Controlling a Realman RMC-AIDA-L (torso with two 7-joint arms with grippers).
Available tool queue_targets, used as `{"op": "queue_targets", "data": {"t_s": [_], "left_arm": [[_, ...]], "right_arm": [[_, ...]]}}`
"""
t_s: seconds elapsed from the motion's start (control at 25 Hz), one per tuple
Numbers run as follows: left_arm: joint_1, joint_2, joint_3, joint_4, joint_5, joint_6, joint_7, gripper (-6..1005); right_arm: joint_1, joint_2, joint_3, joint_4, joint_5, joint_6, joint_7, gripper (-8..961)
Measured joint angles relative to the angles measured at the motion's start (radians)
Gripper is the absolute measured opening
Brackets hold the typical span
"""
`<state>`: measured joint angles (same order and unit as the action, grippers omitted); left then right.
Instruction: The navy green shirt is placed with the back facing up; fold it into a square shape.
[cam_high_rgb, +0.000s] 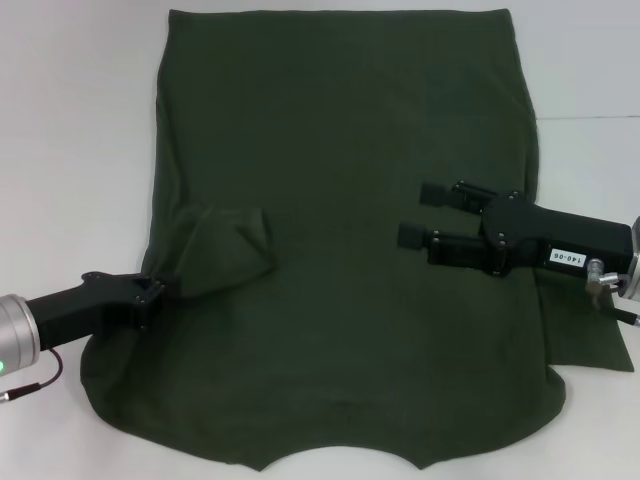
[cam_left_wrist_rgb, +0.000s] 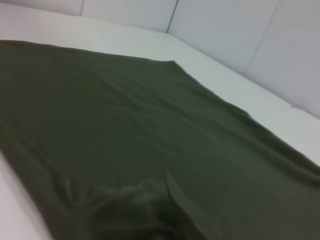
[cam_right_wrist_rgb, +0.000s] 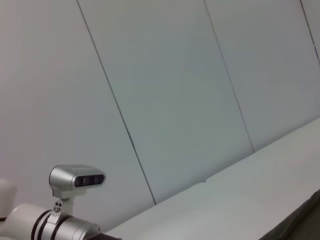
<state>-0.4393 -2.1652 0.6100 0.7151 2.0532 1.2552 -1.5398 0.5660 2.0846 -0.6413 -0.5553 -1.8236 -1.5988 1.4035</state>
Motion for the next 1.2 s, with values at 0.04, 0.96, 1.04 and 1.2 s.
{"op": "queue_targets", "data": {"t_s": [0.04, 0.96, 1.04, 1.2], "left_arm": [[0.0, 0.0, 0.0, 0.002, 0.0, 0.011, -0.003, -2], [-0.003, -0.003, 0.021, -0.065, 0.018, 0.23, -0.009, 62], [-0.006, -0.001, 0.019, -0.069, 0.029, 0.266, -0.012, 104], [-0.004, 0.001, -0.013, -0.058, 0.005, 0.338, 0.001, 370]], "right_arm": [[0.0, 0.0, 0.0, 0.0, 0.0, 0.0, 0.0, 923], [-0.012, -0.003, 0.004, 0.0, -0.001, -0.007, 0.002, 922], [-0.012, -0.009, 0.006, 0.0, 0.001, -0.007, 0.008, 922], [-0.012, -0.021, 0.015, -0.011, 0.002, -0.001, 0.049, 922]]}}
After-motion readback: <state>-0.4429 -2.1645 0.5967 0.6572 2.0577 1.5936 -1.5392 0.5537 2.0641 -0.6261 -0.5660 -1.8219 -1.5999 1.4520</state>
